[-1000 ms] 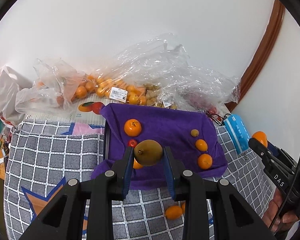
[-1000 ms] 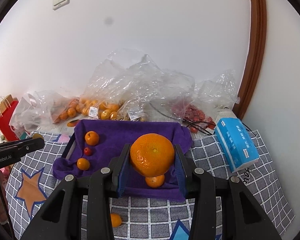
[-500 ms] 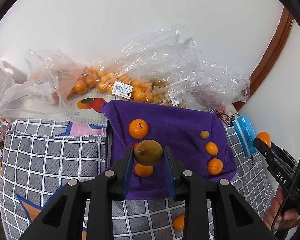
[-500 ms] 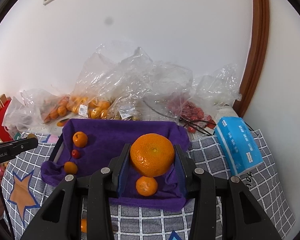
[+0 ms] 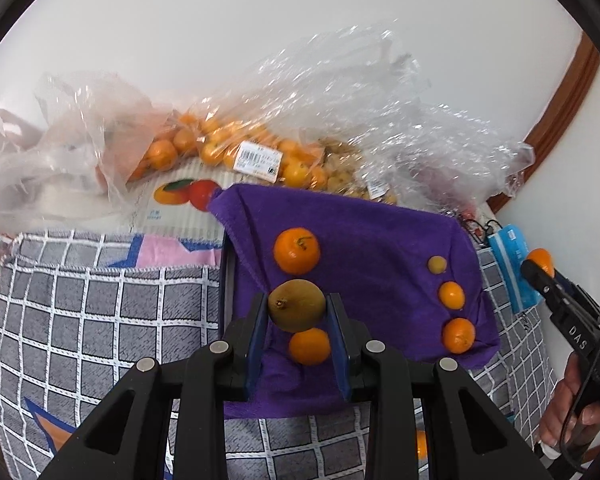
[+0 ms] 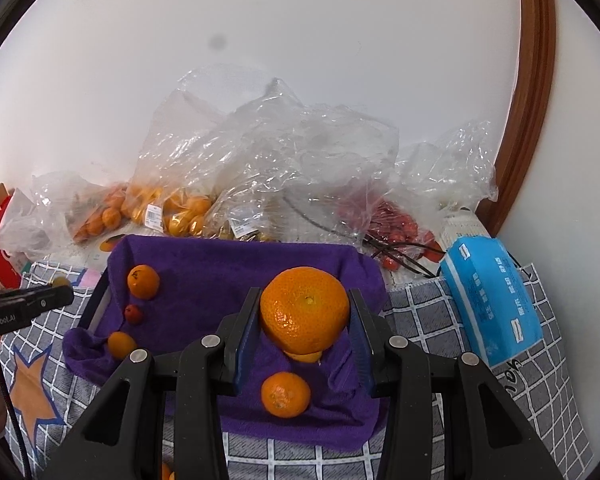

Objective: Organize fruits
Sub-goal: 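Lower the yellow-green fruit onto the towel and open the left tool while the right tool releases the mandarin, then withdraw both open tools from the towel toward the two loose oranges on the cloth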

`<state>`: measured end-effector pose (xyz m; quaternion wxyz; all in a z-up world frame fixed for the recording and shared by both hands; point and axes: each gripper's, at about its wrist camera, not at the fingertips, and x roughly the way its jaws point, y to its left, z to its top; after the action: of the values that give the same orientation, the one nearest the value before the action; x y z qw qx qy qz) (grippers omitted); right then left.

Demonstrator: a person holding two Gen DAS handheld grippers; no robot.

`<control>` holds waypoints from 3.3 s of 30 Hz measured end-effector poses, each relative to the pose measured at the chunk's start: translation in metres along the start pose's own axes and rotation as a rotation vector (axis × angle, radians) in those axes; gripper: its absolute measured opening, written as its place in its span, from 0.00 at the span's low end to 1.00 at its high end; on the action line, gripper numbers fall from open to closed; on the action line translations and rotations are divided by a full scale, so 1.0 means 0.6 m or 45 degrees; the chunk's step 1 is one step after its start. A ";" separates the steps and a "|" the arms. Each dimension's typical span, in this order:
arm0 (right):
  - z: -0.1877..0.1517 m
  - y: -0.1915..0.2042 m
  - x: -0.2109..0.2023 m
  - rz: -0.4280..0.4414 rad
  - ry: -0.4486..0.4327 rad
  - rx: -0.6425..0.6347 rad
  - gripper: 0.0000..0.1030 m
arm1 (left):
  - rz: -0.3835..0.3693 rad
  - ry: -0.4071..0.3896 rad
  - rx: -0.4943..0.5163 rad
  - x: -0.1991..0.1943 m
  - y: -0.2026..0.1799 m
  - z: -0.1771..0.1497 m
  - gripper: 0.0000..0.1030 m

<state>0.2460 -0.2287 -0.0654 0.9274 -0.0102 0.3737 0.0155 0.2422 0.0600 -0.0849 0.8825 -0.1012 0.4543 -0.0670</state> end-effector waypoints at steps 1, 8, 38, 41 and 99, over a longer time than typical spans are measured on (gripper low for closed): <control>0.001 -0.001 0.005 -0.002 0.004 0.000 0.40 | 0.003 0.011 -0.004 0.007 0.003 -0.001 0.27; -0.001 -0.007 0.042 -0.006 0.039 -0.003 0.40 | 0.017 0.053 -0.013 0.037 0.013 -0.002 0.27; -0.027 -0.021 0.201 -0.017 0.214 -0.025 0.40 | 0.009 0.222 -0.017 0.114 0.025 -0.028 0.27; -0.027 -0.019 0.193 -0.023 0.212 -0.032 0.41 | 0.003 0.227 -0.010 0.118 0.020 -0.028 0.27; -0.252 0.121 -0.029 0.222 0.271 -0.098 0.47 | 0.087 0.155 -0.045 -0.028 0.051 -0.218 0.38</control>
<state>0.1259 -0.1610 -0.1629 0.8765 -0.0148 0.4686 0.1093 0.1267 0.0780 -0.1528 0.8531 -0.0969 0.5115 -0.0349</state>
